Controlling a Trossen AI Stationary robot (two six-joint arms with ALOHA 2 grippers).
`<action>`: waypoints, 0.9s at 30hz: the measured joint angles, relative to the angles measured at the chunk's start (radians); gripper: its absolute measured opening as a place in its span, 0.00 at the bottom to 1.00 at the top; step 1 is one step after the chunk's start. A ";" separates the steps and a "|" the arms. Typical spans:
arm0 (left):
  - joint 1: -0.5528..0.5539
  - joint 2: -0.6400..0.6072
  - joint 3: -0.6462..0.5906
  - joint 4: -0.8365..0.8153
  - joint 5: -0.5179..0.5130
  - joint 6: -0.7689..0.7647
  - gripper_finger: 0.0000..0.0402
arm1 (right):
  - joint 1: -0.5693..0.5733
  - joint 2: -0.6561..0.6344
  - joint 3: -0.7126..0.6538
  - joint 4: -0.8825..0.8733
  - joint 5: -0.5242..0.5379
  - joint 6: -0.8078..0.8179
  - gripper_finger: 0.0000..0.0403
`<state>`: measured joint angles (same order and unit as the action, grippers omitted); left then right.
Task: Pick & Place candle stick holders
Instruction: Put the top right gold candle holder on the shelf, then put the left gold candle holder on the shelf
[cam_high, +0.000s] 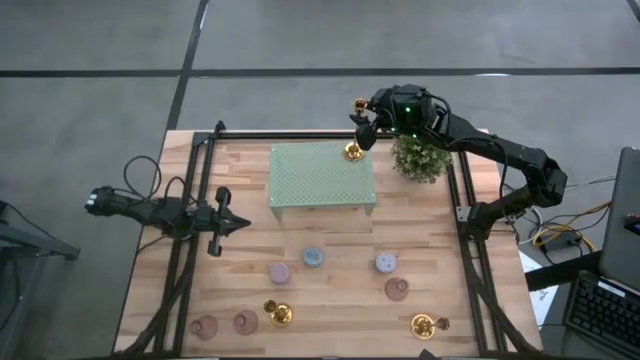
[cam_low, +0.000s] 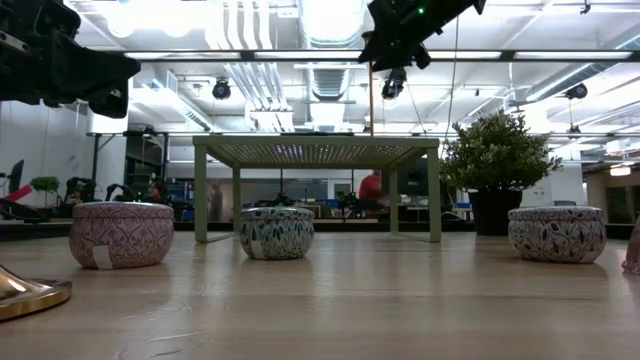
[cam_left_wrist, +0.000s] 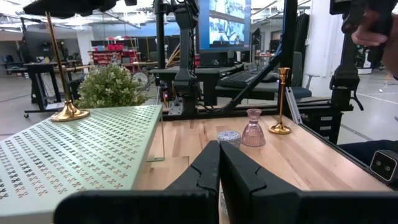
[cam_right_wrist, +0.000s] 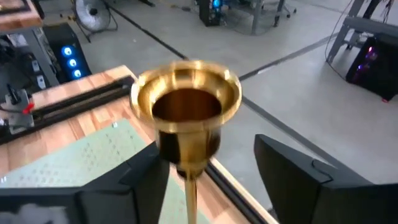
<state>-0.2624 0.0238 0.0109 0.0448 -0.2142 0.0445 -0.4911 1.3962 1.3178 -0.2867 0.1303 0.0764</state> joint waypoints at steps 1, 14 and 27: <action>0.000 0.000 0.000 0.000 0.000 0.000 0.04 | 0.000 -0.002 0.000 -0.006 0.000 0.000 0.60; 0.000 0.000 0.000 0.000 0.000 0.000 0.04 | 0.008 -0.074 0.000 -0.248 -0.009 0.034 0.76; 0.000 0.000 0.000 0.000 0.000 0.000 0.04 | 0.179 -0.172 -0.009 -0.488 -0.028 0.069 0.67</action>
<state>-0.2626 0.0241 0.0109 0.0448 -0.2142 0.0447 -0.3120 1.2246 1.3089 -0.7745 0.1019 0.1453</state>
